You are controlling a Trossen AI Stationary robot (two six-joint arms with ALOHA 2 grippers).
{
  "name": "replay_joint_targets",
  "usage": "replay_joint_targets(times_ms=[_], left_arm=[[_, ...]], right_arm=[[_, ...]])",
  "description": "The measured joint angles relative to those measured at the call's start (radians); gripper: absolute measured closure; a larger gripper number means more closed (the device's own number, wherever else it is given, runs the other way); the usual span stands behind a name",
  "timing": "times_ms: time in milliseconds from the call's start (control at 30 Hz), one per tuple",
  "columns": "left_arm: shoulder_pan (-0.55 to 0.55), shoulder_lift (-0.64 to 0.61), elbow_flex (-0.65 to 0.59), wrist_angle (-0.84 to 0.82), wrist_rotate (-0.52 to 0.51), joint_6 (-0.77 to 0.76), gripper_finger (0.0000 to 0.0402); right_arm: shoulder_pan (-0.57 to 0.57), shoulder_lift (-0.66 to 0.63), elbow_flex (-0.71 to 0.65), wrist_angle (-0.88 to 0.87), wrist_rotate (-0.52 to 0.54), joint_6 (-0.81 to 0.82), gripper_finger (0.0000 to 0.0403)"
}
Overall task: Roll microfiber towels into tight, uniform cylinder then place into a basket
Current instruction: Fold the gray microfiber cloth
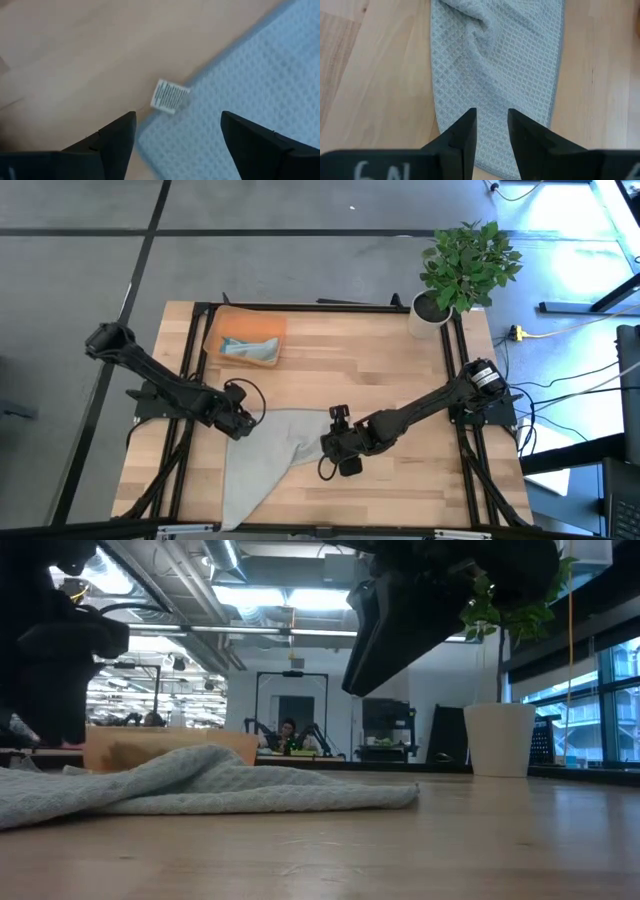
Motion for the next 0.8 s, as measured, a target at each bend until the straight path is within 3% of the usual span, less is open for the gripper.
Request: replay_joint_targets(times_ms=[367, 800], left_arm=[[-0.013, 0.045, -0.08, -0.009, 0.117, -0.069, 0.0135], [-0.013, 0.045, -0.083, 0.084, 0.118, 0.01, 0.015]], right_arm=[[0.0, 0.0, 0.0, 0.002, 0.0, 0.0, 0.029], [-0.002, 0.0, 0.001, 0.013, 0.001, 0.0, 0.029]])
